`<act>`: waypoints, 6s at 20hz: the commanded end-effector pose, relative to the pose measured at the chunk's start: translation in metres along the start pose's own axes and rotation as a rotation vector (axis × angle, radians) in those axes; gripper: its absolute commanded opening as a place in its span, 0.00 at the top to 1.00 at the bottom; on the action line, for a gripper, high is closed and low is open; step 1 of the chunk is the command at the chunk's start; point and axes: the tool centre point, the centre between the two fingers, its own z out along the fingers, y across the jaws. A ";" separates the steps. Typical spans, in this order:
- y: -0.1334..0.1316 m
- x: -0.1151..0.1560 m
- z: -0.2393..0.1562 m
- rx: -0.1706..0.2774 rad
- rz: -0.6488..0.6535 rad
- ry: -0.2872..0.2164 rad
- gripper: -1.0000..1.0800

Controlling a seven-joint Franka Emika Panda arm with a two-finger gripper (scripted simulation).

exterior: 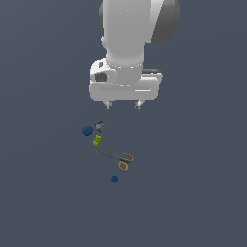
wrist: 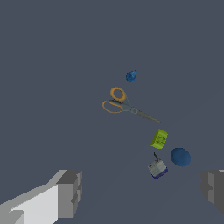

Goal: Pick up a designated object from a clutter of objects.

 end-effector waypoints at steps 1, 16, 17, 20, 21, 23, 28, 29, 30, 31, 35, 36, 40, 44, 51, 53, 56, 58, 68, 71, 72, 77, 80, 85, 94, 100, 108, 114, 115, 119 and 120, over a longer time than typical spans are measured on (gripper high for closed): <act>0.000 0.000 0.000 0.000 0.000 0.000 0.04; 0.022 -0.001 -0.007 -0.012 0.001 0.022 0.04; 0.022 0.000 -0.006 -0.013 -0.003 0.022 0.04; 0.023 0.002 -0.001 -0.014 -0.024 0.022 0.04; 0.024 0.003 0.002 -0.014 -0.034 0.022 0.04; 0.024 0.006 0.008 -0.015 -0.057 0.022 0.04; 0.027 0.014 0.029 -0.017 -0.136 0.021 0.04; 0.028 0.016 0.034 -0.017 -0.155 0.021 0.04; 0.028 0.018 0.040 -0.018 -0.176 0.021 0.04; 0.029 0.020 0.046 -0.018 -0.198 0.020 0.04; 0.032 0.028 0.073 -0.019 -0.296 0.019 0.04; 0.033 0.030 0.080 -0.018 -0.321 0.019 0.04; 0.036 0.037 0.108 -0.017 -0.421 0.019 0.04; 0.038 0.041 0.136 -0.015 -0.521 0.019 0.04; 0.041 0.045 0.186 -0.008 -0.696 0.022 0.04; 0.042 0.046 0.199 -0.006 -0.741 0.024 0.04; 0.043 0.045 0.216 -0.002 -0.800 0.026 0.04; 0.043 0.045 0.226 0.000 -0.832 0.027 0.04; 0.043 0.043 0.251 0.005 -0.920 0.032 0.04; 0.043 0.043 0.251 0.006 -0.918 0.032 0.04; 0.043 0.043 0.252 0.006 -0.918 0.032 0.04; 0.043 0.043 0.263 0.006 -0.919 0.032 0.04; 0.043 0.043 0.278 0.005 -0.921 0.032 0.04; 0.042 0.043 0.298 0.005 -0.922 0.032 0.04; 0.042 0.044 0.302 0.005 -0.923 0.033 1.00; 0.041 0.044 0.300 0.006 -0.925 0.033 1.00; 0.046 0.044 0.282 0.006 -0.925 0.033 1.00; 0.057 0.045 0.243 0.006 -0.925 0.033 1.00; 0.060 0.045 0.235 0.006 -0.925 0.033 1.00; 0.071 0.046 0.196 0.006 -0.925 0.033 1.00; 0.074 0.046 0.185 0.006 -0.925 0.033 1.00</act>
